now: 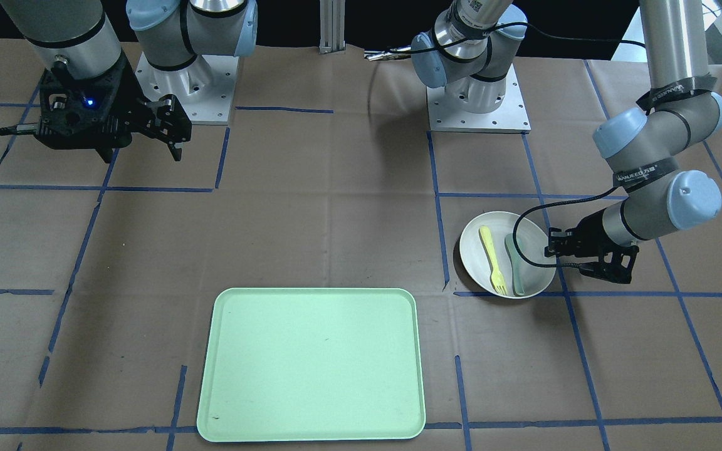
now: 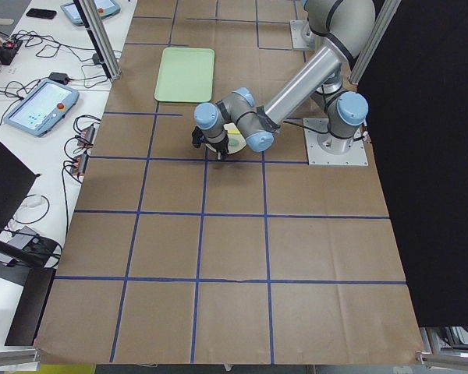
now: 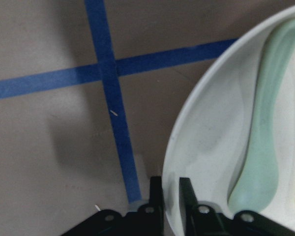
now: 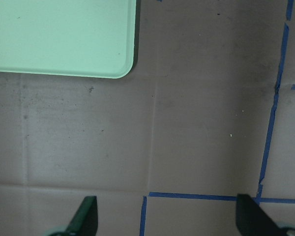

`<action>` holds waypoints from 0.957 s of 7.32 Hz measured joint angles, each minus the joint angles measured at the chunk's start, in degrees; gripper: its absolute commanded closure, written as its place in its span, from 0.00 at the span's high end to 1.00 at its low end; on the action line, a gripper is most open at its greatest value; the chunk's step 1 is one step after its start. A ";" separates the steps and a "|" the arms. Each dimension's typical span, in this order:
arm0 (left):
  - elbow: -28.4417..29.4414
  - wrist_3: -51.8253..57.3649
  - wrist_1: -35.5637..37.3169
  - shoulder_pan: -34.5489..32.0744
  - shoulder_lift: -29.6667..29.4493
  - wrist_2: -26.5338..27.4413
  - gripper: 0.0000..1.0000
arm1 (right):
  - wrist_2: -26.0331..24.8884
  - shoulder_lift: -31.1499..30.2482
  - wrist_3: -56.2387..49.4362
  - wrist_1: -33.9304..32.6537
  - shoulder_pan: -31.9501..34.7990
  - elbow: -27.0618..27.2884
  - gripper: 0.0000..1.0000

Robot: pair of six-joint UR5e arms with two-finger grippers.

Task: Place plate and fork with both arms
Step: 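Close the left gripper on the white plate's rim, then slide the white plate with the left gripper onto the green tray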

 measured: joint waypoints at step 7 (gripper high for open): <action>0.58 -0.90 -3.21 -0.35 2.43 -3.18 0.03 | 0.00 0.00 -0.03 0.00 0.00 0.00 1.00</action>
